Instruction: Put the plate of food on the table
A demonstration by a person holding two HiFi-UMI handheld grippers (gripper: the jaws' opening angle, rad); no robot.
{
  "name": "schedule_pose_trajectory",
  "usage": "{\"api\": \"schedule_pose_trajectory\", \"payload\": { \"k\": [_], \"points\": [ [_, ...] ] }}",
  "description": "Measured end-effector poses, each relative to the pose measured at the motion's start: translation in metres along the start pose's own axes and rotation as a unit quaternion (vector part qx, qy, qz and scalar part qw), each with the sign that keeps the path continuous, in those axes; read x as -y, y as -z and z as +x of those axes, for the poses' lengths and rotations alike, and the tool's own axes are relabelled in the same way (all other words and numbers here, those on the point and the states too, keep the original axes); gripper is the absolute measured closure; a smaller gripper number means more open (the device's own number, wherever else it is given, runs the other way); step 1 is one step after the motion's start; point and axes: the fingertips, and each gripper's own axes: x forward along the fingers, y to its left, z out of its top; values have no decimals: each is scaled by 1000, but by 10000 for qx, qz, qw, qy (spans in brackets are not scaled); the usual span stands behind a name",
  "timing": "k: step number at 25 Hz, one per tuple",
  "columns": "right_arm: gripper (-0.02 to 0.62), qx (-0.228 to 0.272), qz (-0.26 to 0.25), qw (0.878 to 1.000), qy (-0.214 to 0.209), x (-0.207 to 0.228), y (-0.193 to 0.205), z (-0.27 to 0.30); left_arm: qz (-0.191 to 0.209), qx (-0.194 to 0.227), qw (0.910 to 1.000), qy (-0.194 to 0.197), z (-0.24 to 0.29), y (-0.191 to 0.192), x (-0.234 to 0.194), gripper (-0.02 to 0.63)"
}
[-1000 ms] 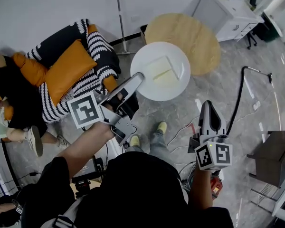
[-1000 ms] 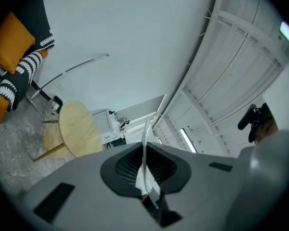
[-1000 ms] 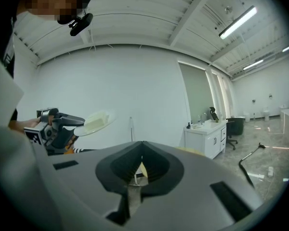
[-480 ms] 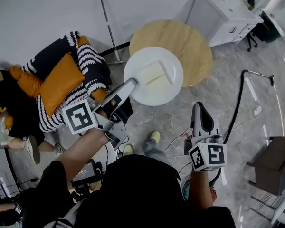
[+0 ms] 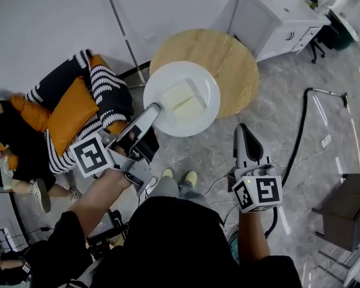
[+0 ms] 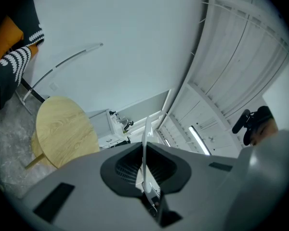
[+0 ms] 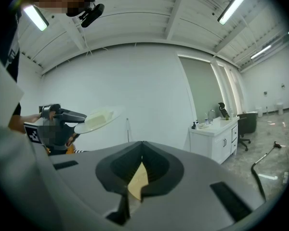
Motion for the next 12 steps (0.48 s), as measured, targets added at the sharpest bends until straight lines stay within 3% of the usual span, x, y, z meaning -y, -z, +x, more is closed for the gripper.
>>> {"api": "schedule_pose_trajectory", "payload": {
  "k": [12],
  "points": [
    [588, -65, -41, 10000, 58, 7, -3, 14, -98, -168, 9997, -125, 11, -4, -10, 588]
  ]
}}
